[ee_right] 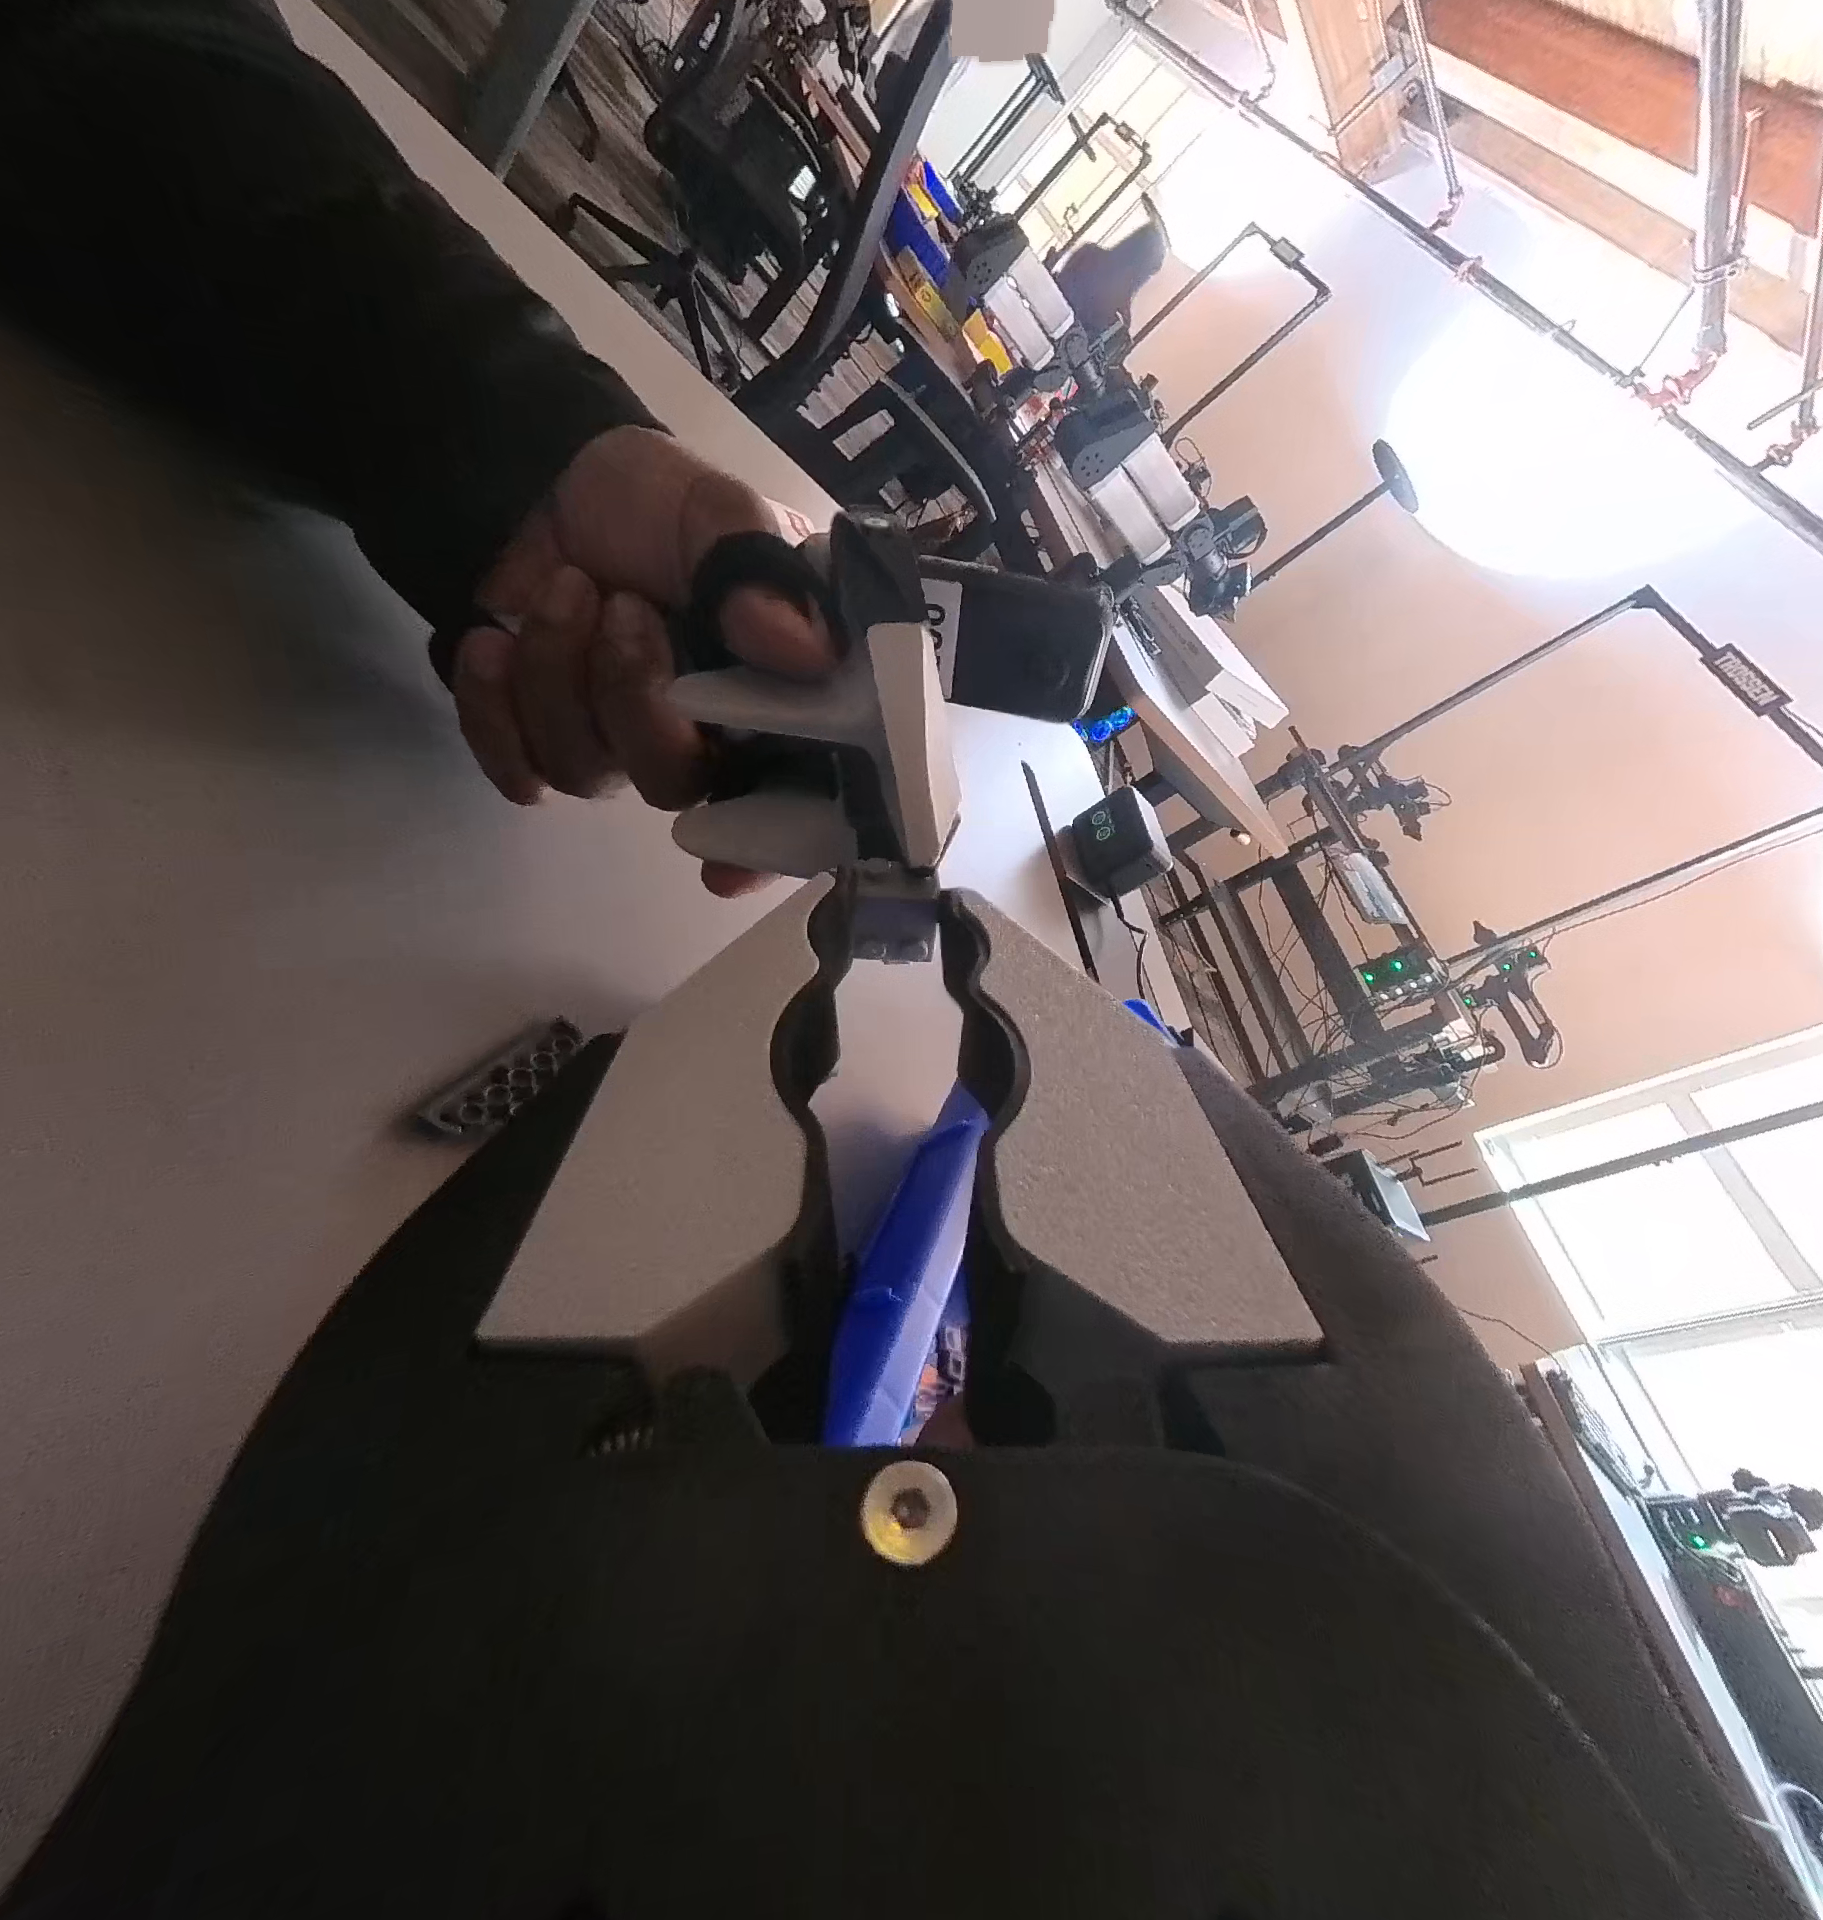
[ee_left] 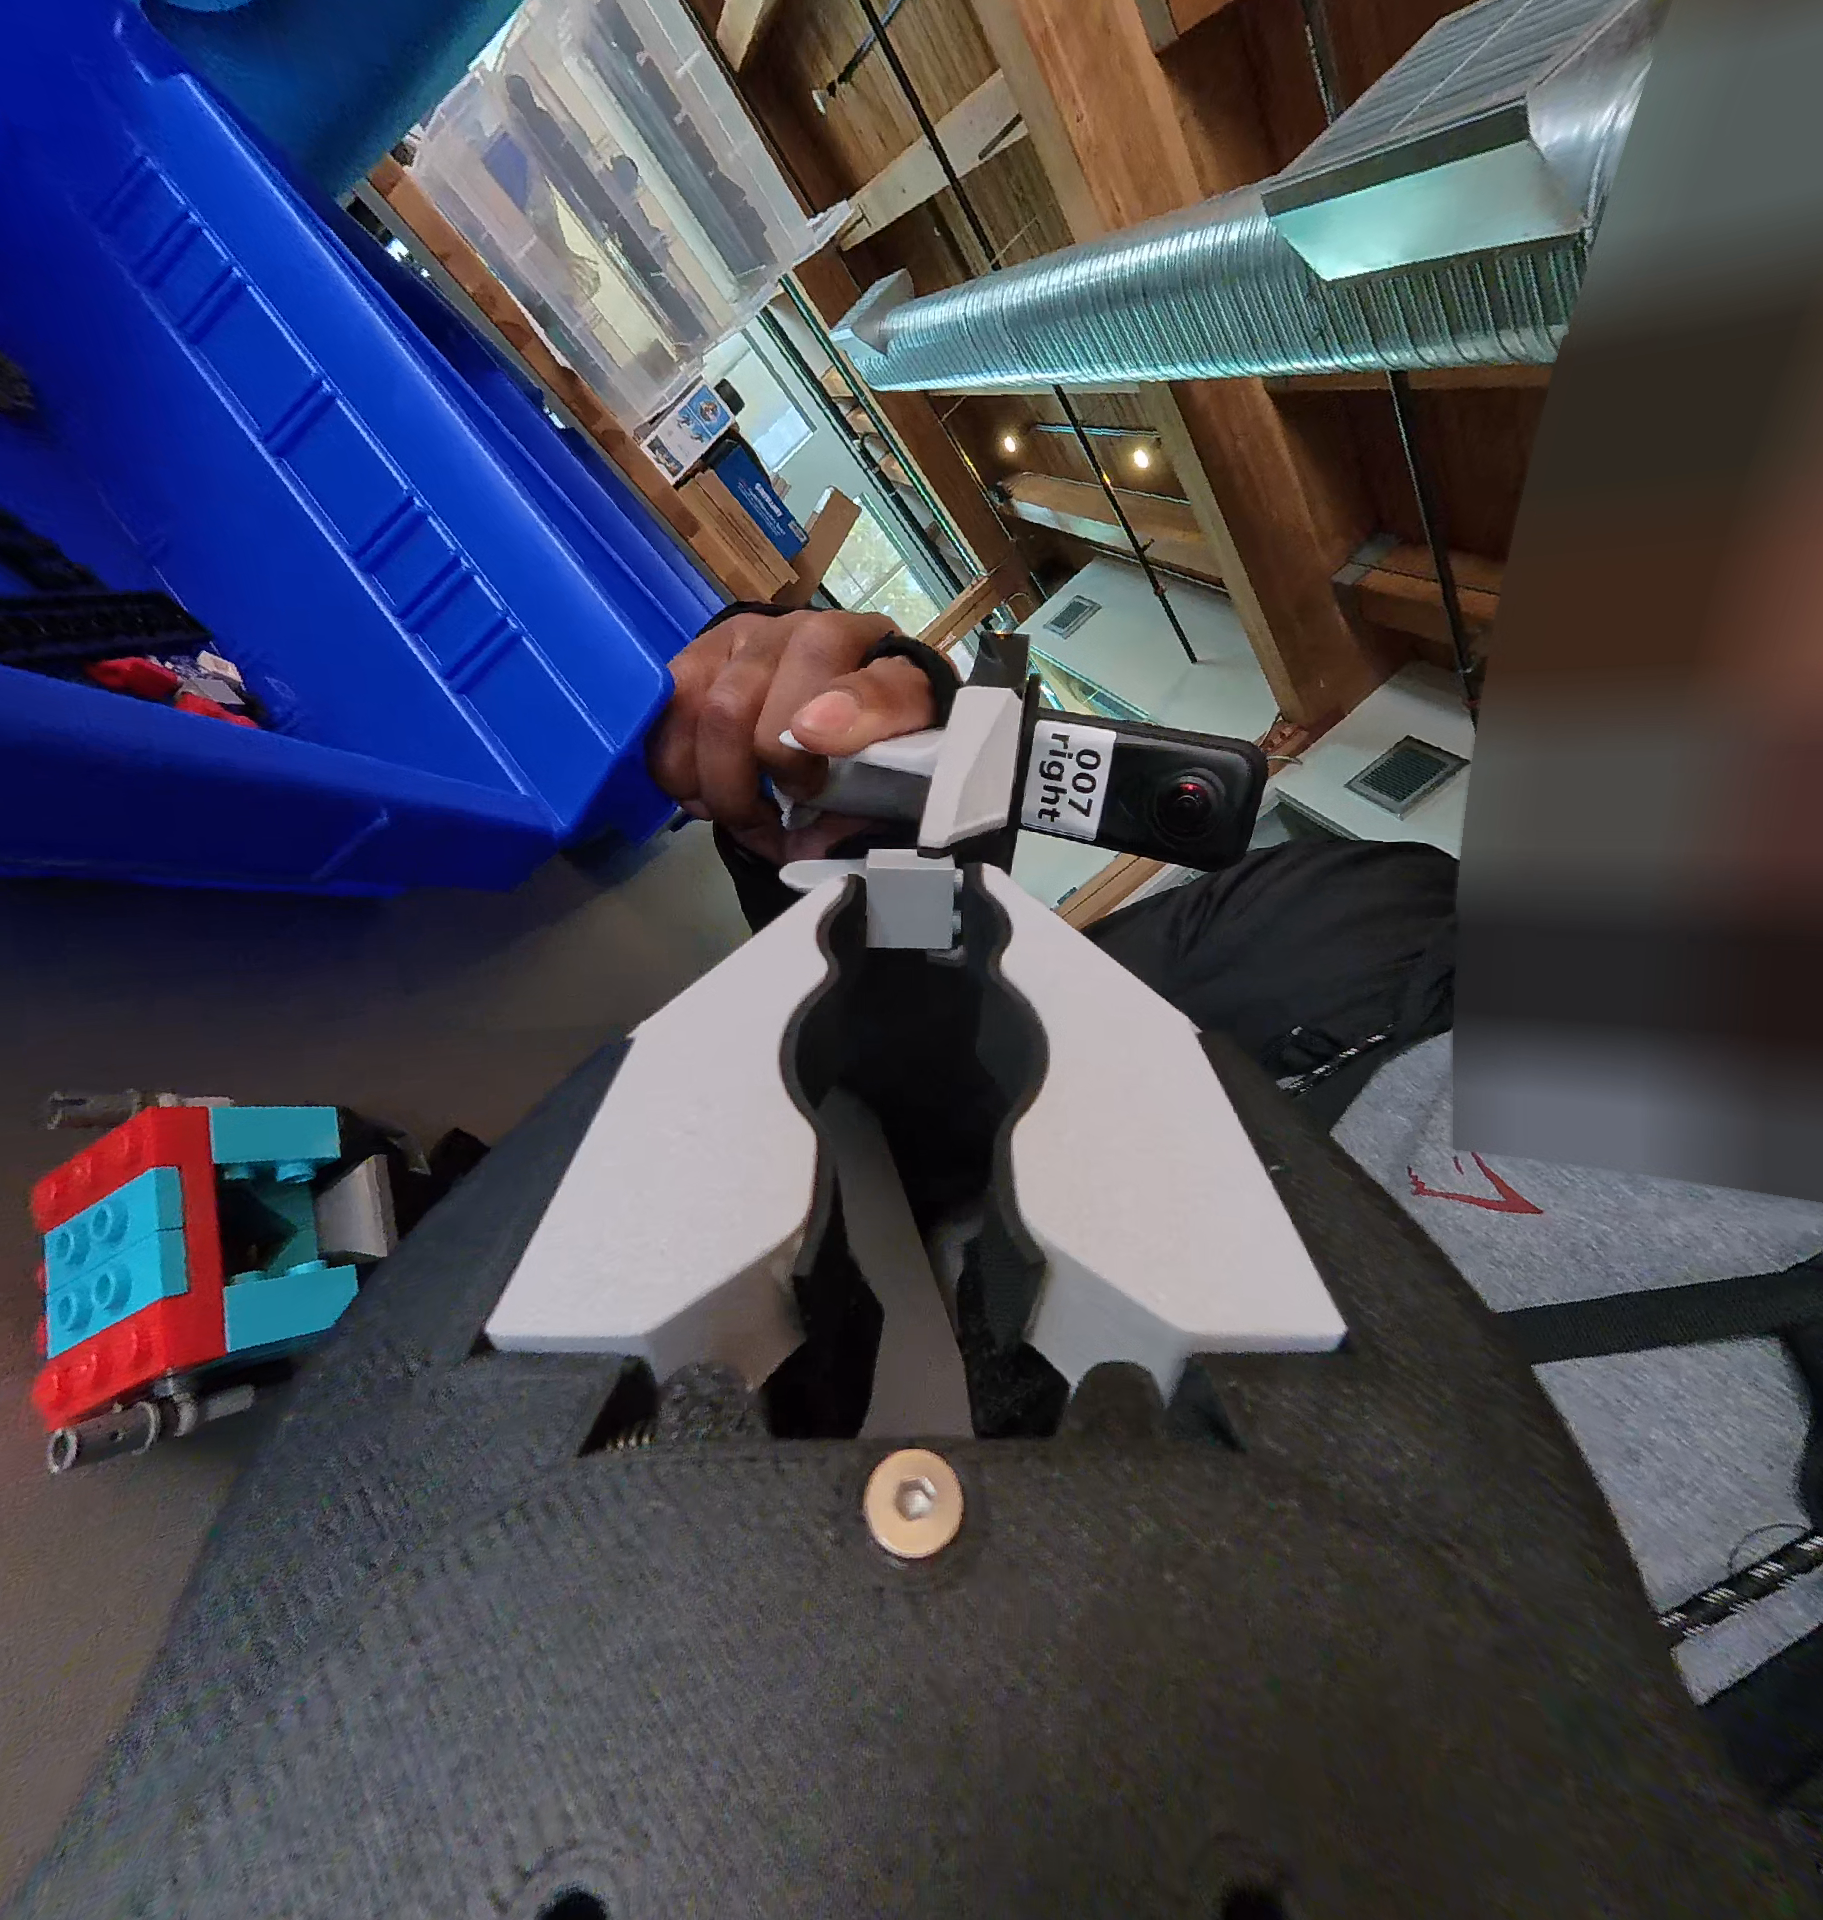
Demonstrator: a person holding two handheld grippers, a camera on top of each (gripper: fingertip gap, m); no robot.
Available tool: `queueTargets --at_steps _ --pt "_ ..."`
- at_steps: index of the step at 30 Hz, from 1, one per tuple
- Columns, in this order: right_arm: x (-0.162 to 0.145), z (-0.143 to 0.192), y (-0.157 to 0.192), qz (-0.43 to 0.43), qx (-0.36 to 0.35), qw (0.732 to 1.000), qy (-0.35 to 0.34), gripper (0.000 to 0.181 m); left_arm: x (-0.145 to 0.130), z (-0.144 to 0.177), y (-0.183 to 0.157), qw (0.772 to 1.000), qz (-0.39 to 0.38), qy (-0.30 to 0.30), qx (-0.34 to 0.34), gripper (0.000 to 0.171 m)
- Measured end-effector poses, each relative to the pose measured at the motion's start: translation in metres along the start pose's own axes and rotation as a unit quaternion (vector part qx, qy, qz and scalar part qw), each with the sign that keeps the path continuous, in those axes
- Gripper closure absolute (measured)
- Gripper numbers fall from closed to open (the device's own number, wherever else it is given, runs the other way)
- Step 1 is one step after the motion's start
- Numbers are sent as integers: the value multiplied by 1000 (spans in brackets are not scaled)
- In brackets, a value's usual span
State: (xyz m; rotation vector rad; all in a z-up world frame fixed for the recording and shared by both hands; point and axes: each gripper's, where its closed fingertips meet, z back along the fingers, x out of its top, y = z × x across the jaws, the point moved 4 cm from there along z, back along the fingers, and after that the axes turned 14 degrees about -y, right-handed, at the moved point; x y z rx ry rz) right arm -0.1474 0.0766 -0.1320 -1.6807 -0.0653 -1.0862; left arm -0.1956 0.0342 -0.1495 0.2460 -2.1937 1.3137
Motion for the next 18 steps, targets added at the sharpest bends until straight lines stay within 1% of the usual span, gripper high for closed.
queueTargets --at_steps 5,10,15,18 --pt "1 4 -5 -4 -12 1000 -8 160 6 2 -4 1000 -11 -16 -13 154" --pt "-1 5 -5 0 -15 1000 -6 159 4 0 -8 1000 -15 -7 -23 154" --pt "0 3 -2 9 -11 1000 -2 159 1 -1 -7 1000 -13 -4 -26 154" --pt "0 2 -1 14 -12 1000 -1 163 1 0 -7 1000 -15 -3 -26 154"
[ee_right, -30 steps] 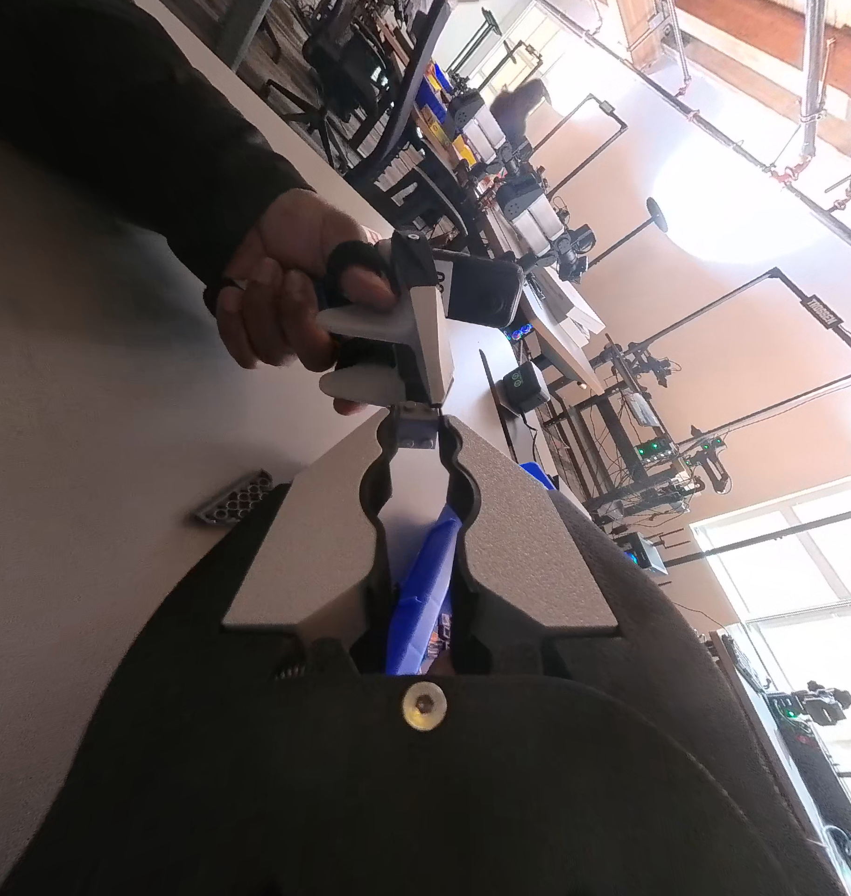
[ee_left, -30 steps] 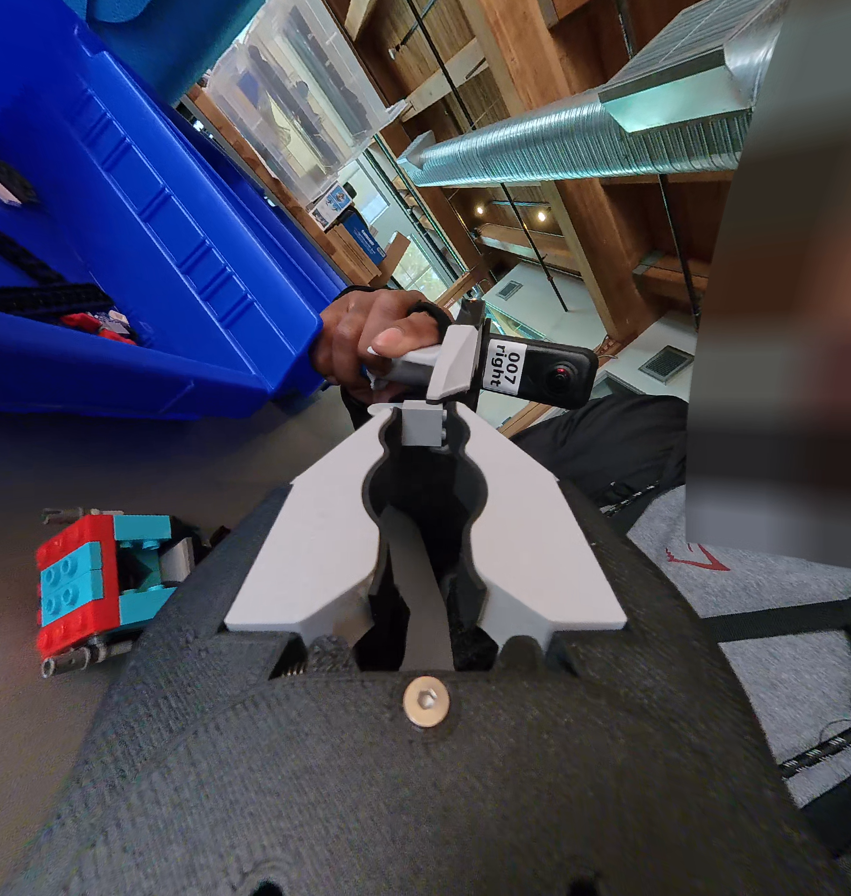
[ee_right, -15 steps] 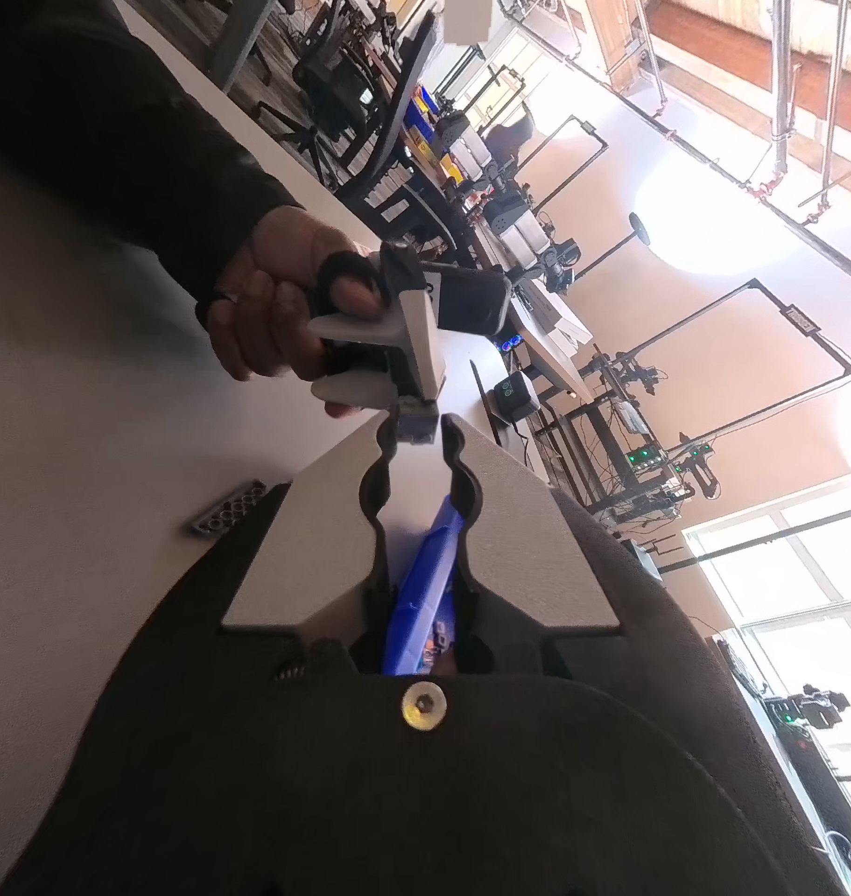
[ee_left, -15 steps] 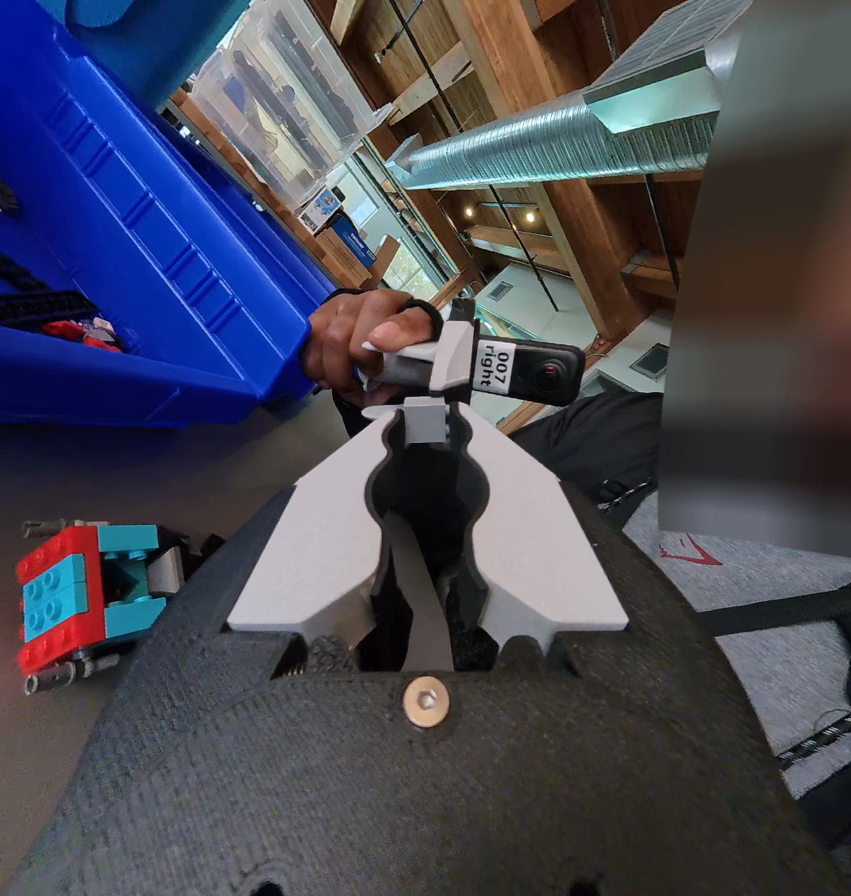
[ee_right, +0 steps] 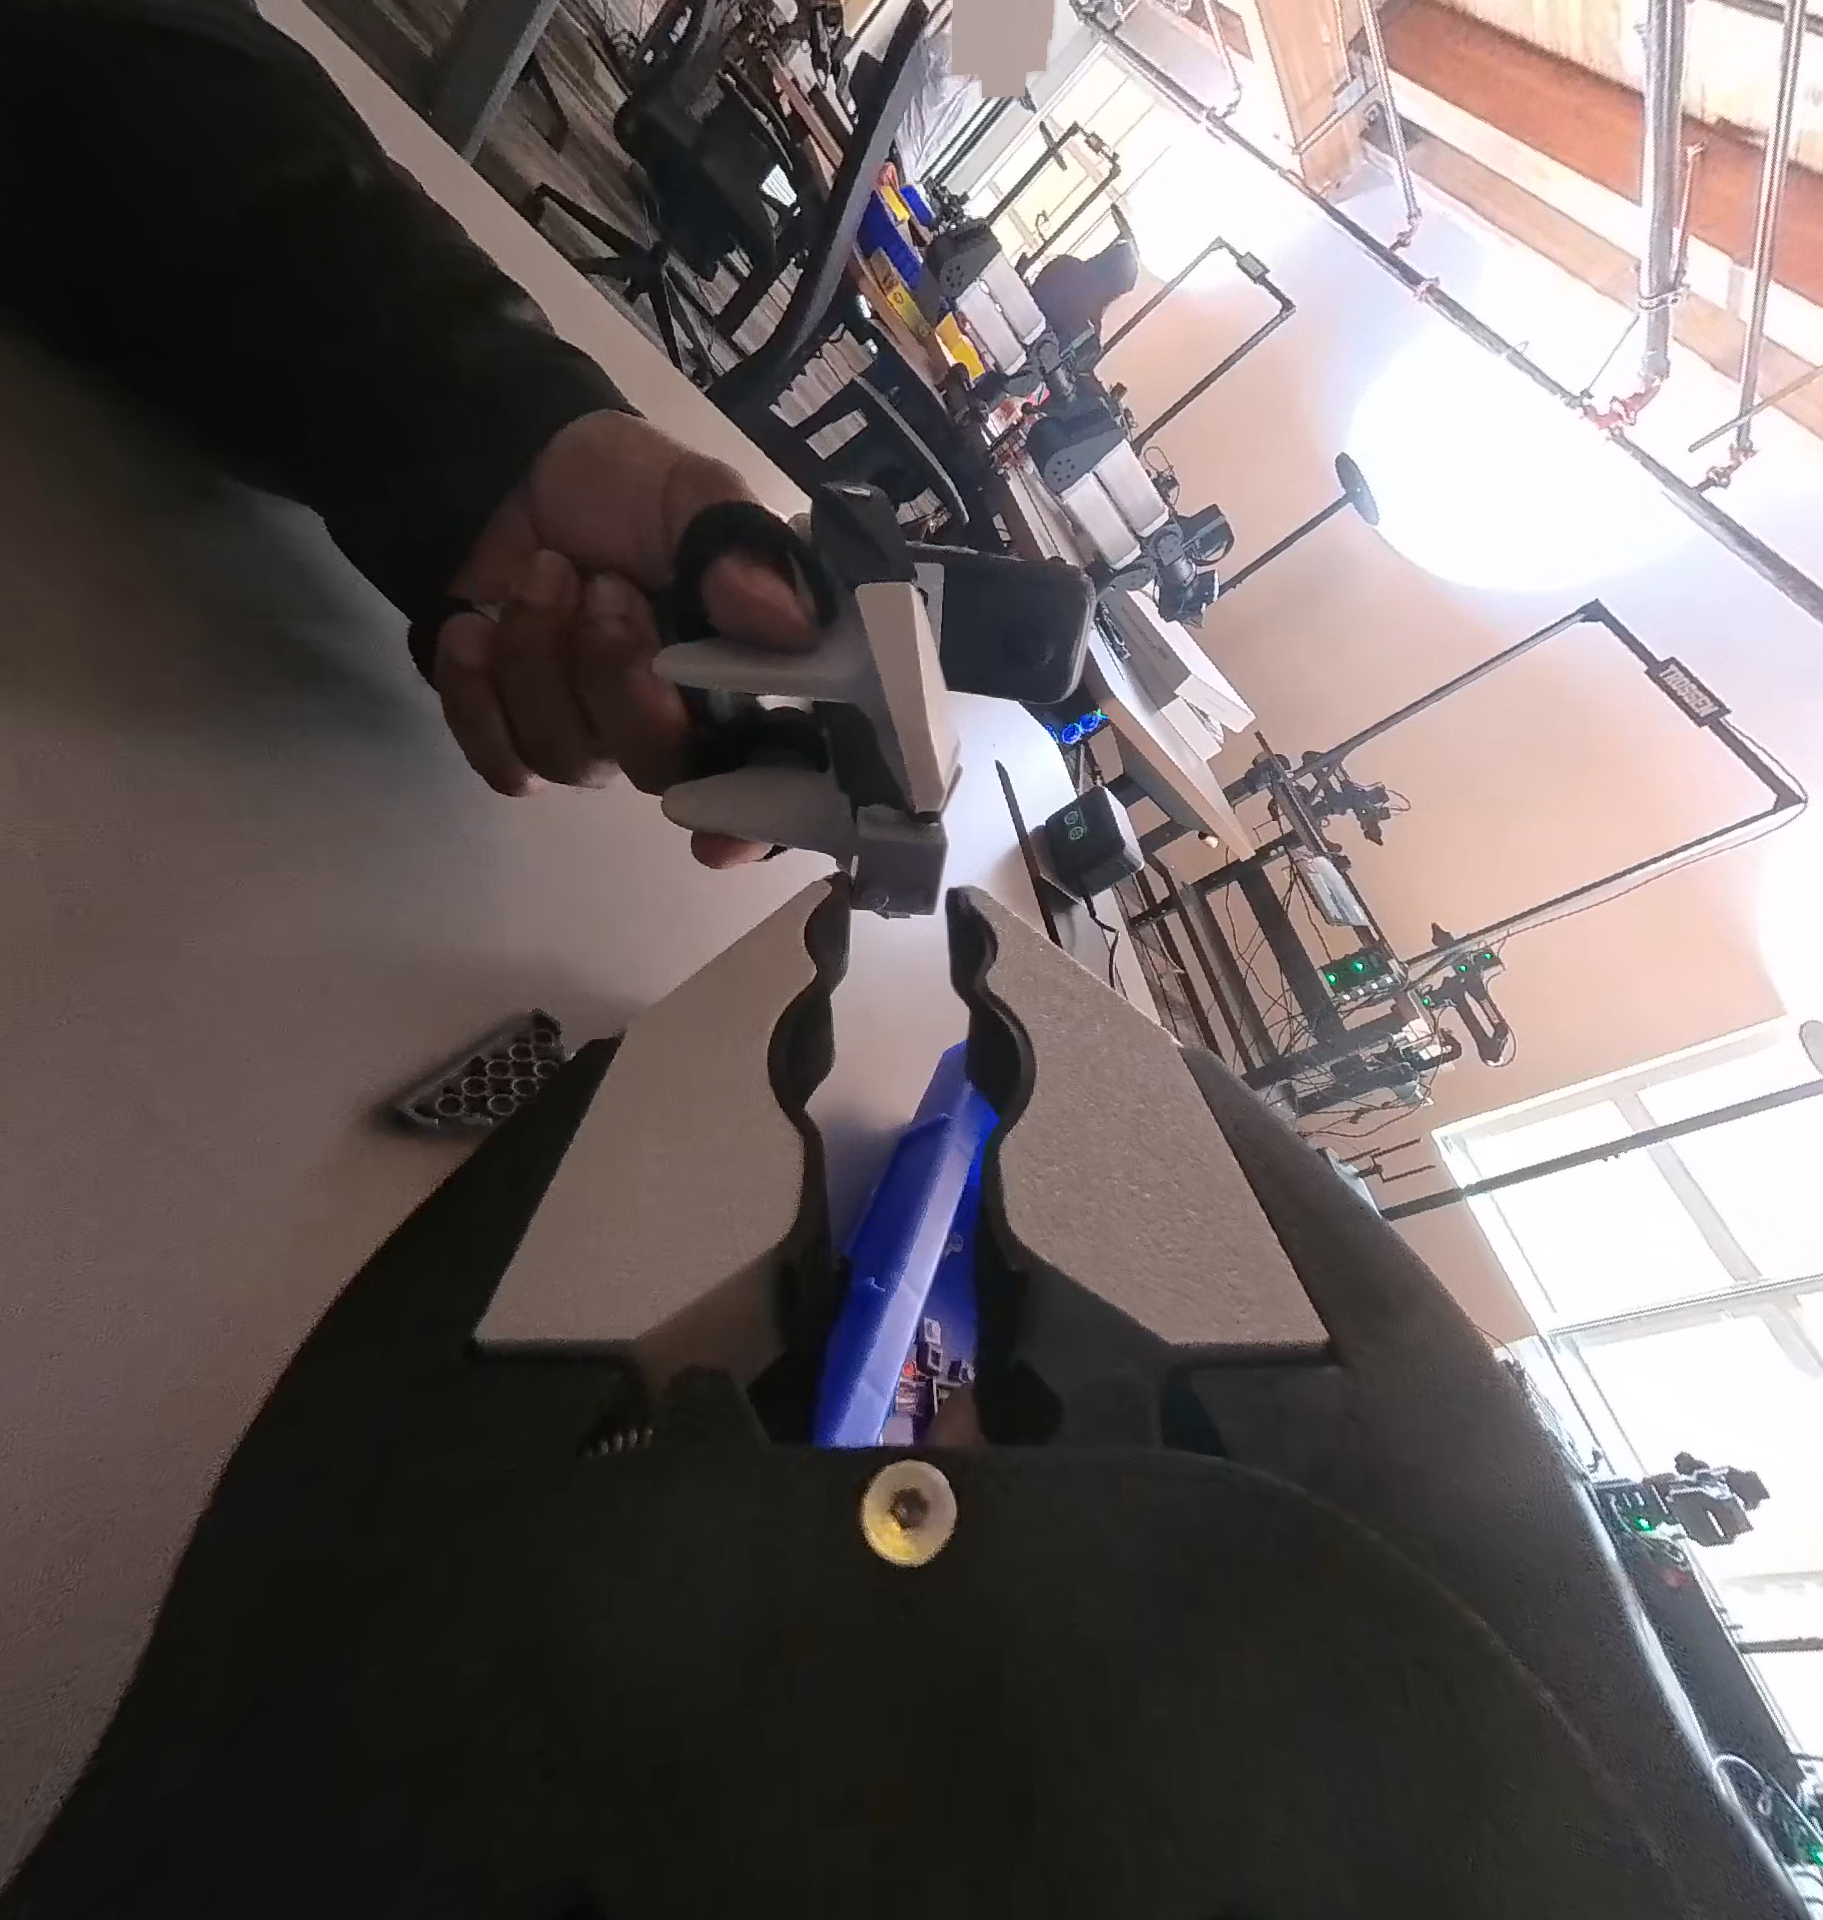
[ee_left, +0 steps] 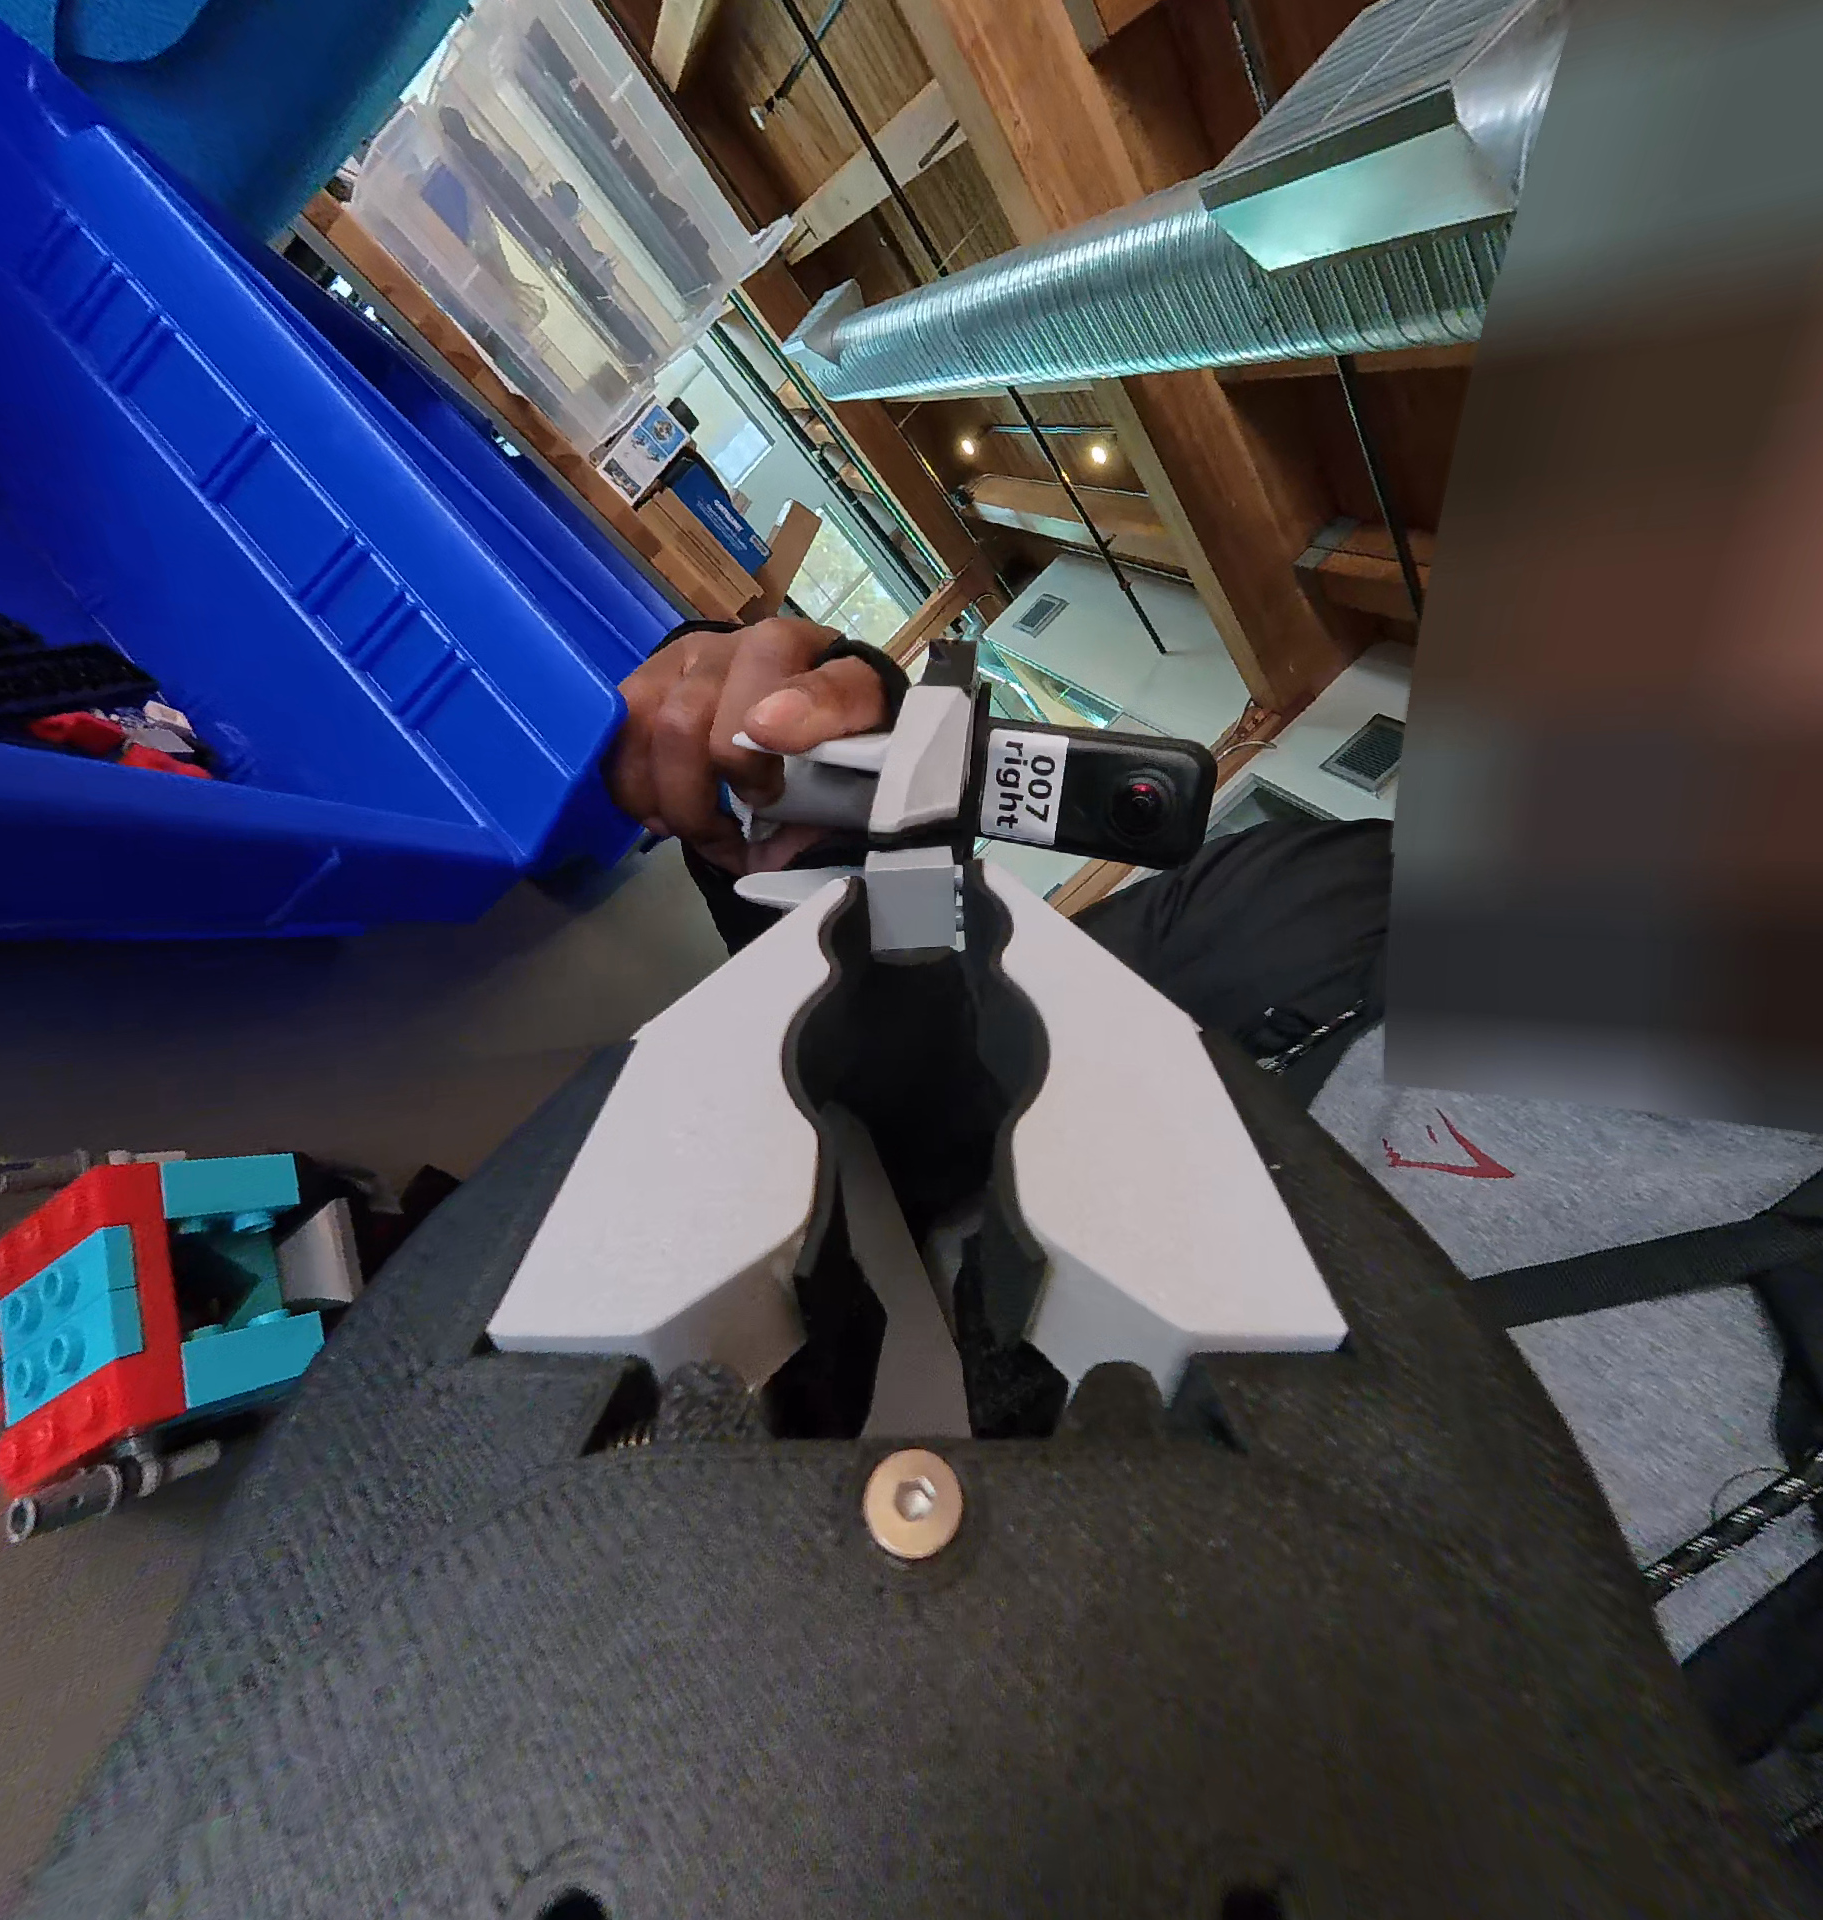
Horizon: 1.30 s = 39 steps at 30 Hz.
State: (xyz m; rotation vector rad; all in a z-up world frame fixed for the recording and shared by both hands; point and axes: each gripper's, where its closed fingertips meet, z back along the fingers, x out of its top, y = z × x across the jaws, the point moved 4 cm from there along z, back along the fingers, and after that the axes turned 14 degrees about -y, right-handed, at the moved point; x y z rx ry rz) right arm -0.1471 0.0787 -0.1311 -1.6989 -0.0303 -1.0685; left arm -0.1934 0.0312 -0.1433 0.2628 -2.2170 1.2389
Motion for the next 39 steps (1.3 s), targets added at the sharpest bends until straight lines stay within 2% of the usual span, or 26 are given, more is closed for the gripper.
queueTargets --at_steps 28,29,31,32,34,39 --pt "-2 -3 2 33 4 999 21 164 1 2 1 999 -48 18 17 154" --pt "-2 -2 1 34 2 999 22 164 3 3 2 999 -48 10 17 153" --pt "-2 10 -12 28 -23 999 16 165 34 22 0 997 -33 -66 17 154" --pt "-2 14 -17 23 -33 999 11 165 47 32 1 994 -59 -85 34 154" --pt "-6 13 -16 22 -32 999 19 165 55 37 -4 991 -91 -88 42 153" --pt "-2 3 -7 27 -24 999 21 165 41 30 4 993 -85 -58 53 153"
